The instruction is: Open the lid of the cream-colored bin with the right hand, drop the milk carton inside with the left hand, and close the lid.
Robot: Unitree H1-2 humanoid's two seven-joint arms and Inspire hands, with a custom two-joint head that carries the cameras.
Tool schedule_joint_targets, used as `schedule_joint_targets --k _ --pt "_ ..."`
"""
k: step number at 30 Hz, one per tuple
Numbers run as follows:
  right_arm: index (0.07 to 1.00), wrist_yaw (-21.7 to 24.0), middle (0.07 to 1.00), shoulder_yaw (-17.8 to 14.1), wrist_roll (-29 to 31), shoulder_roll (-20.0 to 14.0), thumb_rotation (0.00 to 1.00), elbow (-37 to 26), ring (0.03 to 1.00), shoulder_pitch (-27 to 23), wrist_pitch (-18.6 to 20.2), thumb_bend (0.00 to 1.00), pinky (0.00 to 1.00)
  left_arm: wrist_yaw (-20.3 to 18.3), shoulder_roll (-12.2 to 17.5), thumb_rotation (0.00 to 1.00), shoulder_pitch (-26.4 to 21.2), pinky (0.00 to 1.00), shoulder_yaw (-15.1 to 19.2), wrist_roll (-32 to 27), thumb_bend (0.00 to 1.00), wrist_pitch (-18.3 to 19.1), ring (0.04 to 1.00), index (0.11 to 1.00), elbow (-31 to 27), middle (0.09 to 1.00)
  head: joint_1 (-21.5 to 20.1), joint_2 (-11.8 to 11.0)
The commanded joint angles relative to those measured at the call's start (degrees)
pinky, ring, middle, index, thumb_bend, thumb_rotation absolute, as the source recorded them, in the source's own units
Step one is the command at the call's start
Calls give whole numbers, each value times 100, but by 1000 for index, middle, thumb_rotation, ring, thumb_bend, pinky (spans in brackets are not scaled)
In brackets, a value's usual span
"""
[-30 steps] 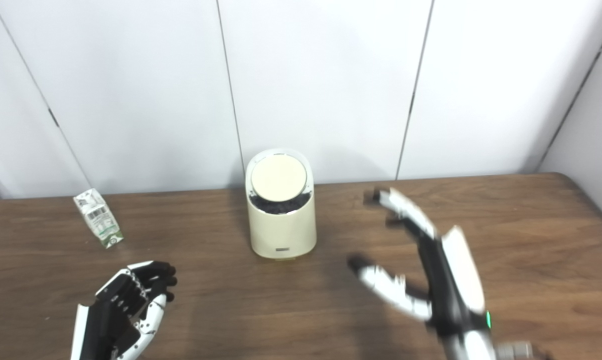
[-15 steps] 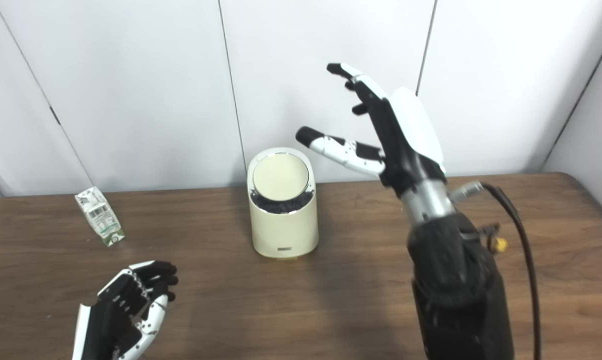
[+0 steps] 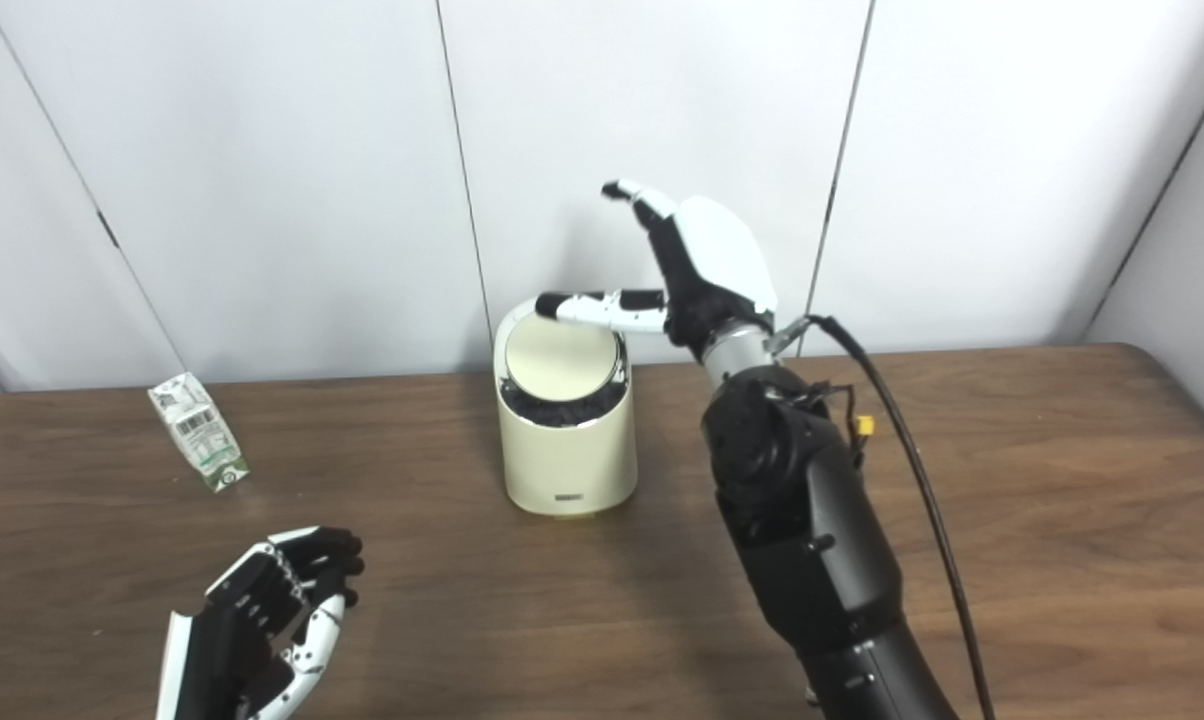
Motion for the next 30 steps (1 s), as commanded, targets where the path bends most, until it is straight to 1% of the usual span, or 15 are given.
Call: schedule_joint_targets --k 1,3,5,7,11,14,21,27,30 --pt "852 -265 898 105 -164 -68 558 52 875 -369 -203 752 742 37 -123 62 230 507 -27 93 225 -217 608 623 -111 630 -1 0" --pt "844 -378 894 248 -273 -112 562 280 873 -398 -240 755 753 40 -112 61 230 506 -34 103 226 -233 607 623 -102 630 -1 0" --pt "842 -470 896 349 -320 -118 550 482 879 -408 -221 764 787 31 -102 64 238 509 -43 95 225 -233 610 625 -106 633 8 0" --pt "847 -527 902 405 -330 -108 537 626 888 -410 -189 773 819 26 -105 71 251 512 -53 93 225 -223 612 627 -123 635 13 16" --pt "845 -674 901 452 -280 -56 497 938 892 -418 -151 801 834 56 -131 62 274 512 -61 169 223 -203 607 625 -163 631 23 56" --pt "853 -628 906 473 -246 -57 497 923 898 -382 -62 802 833 53 -127 60 286 514 -63 181 225 -215 608 625 -181 630 12 65" --pt "853 -666 904 536 -268 -110 474 928 891 -288 -50 822 814 22 -121 68 303 516 -78 156 222 -150 613 628 -244 637 9 89" --pt "851 -655 901 561 -257 -150 447 883 889 -223 -1 853 825 38 -137 38 312 515 -91 199 224 -160 609 624 -264 632 15 111" --pt "855 -633 906 545 -237 -158 406 857 897 -211 42 876 841 47 -138 16 301 512 -96 190 216 -209 607 624 -249 631 25 119"
